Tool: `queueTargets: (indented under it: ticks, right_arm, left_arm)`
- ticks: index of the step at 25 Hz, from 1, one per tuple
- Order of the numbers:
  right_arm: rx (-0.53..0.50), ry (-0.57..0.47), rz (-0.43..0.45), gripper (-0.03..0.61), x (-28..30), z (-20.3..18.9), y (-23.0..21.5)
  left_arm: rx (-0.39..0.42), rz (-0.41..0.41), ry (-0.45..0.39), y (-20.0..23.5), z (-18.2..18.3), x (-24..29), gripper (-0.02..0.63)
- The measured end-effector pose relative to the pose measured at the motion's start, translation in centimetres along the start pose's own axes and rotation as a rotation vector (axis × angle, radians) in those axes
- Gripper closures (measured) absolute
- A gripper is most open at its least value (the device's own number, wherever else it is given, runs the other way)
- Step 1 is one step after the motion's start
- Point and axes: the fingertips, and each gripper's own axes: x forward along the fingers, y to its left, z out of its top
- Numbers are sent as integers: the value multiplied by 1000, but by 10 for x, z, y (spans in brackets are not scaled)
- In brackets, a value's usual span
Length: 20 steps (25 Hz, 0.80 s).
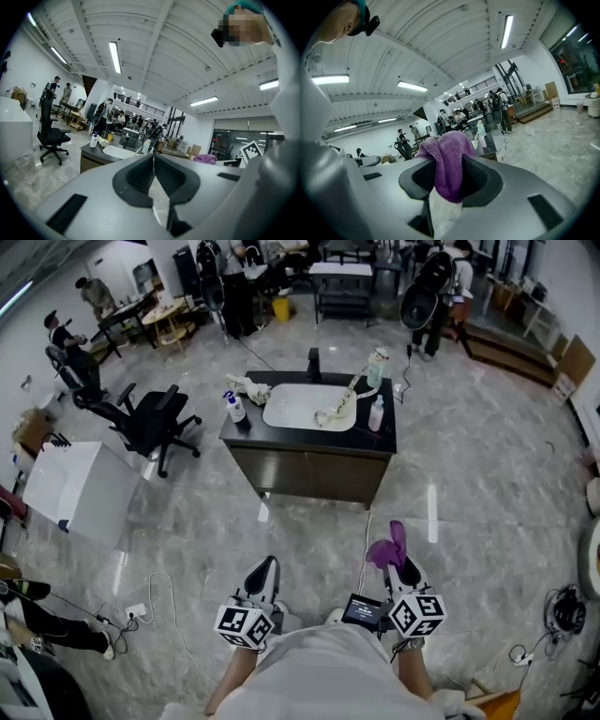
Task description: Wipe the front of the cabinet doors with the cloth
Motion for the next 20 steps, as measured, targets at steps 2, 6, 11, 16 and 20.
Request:
queueTargets:
  ticks: [2, 6, 11, 16, 20]
  right_arm:
    - [-9, 10, 1, 443, 9, 4, -2]
    - [-13, 17, 9, 443, 33, 8, 3]
    - [5, 56, -40, 443, 72, 9, 0]
    - [38, 37, -76, 443, 123, 27, 12]
    - [19, 24, -120, 443, 162, 47, 11]
  left_arm:
    - [-20, 0, -4, 7, 2, 11, 597]
    - [-39, -32, 8, 23, 5, 41, 597]
    - [-32, -119, 29, 47, 17, 97, 597]
    - [14, -208, 30, 93, 53, 160, 597]
    - [13, -255, 25, 136, 75, 211, 597]
